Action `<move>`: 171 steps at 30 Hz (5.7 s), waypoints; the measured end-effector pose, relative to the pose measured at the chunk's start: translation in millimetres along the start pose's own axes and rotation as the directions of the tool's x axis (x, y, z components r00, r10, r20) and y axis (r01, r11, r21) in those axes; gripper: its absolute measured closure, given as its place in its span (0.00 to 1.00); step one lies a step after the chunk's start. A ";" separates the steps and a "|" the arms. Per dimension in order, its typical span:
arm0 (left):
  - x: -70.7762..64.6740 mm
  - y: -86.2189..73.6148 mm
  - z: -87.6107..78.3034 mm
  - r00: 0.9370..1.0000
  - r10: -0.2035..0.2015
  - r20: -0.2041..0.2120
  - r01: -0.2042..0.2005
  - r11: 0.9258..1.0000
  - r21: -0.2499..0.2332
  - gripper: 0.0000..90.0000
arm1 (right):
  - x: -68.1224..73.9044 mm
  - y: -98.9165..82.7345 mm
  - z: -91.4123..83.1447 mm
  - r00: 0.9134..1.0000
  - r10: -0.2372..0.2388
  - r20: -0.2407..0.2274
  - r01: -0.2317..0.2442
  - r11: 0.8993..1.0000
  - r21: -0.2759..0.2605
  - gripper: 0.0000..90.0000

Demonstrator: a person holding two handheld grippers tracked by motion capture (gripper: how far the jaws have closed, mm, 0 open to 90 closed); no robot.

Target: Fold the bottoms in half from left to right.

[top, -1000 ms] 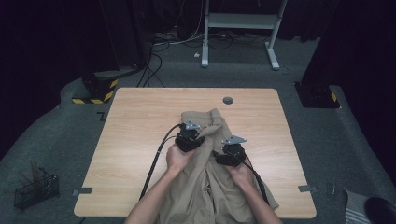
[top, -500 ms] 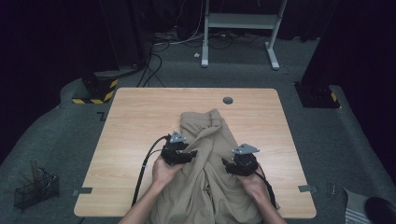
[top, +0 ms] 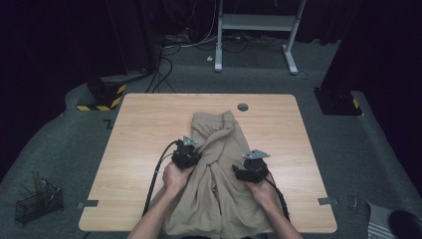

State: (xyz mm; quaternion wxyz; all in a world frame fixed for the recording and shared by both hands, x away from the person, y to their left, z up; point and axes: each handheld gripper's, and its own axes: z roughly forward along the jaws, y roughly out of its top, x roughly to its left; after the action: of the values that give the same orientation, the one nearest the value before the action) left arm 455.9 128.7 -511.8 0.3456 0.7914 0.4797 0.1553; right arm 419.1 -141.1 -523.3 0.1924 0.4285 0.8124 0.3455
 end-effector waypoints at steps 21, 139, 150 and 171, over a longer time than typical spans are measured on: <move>-42.7 11.2 -28.9 0.982 0.110 0.153 -0.098 0.991 -0.086 0.59 | 13.2 -0.5 -26.9 0.998 -0.067 0.012 0.068 0.996 -0.053 0.39; 16.8 -45.8 -28.8 0.999 -0.020 0.029 0.023 0.994 -0.106 0.99 | 7.3 7.7 6.7 1.000 0.016 0.013 -0.016 1.000 0.009 0.39; -14.7 -26.4 -78.2 0.993 0.106 0.057 -0.089 0.964 -0.249 0.99 | 15.1 21.5 21.9 0.999 0.029 0.026 -0.030 1.000 0.003 0.40; -3.2 -26.6 -20.7 0.999 0.045 0.020 -0.044 0.997 -0.070 0.99 | 23.8 9.3 10.2 1.000 0.002 -0.001 -0.002 1.000 -0.007 0.42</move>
State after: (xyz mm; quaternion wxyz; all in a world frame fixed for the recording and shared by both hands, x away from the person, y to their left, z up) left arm 425.1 142.2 -515.2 0.3745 0.7910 0.4525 0.1713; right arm 417.3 -113.7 -524.0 0.1933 0.4283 0.8109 0.3488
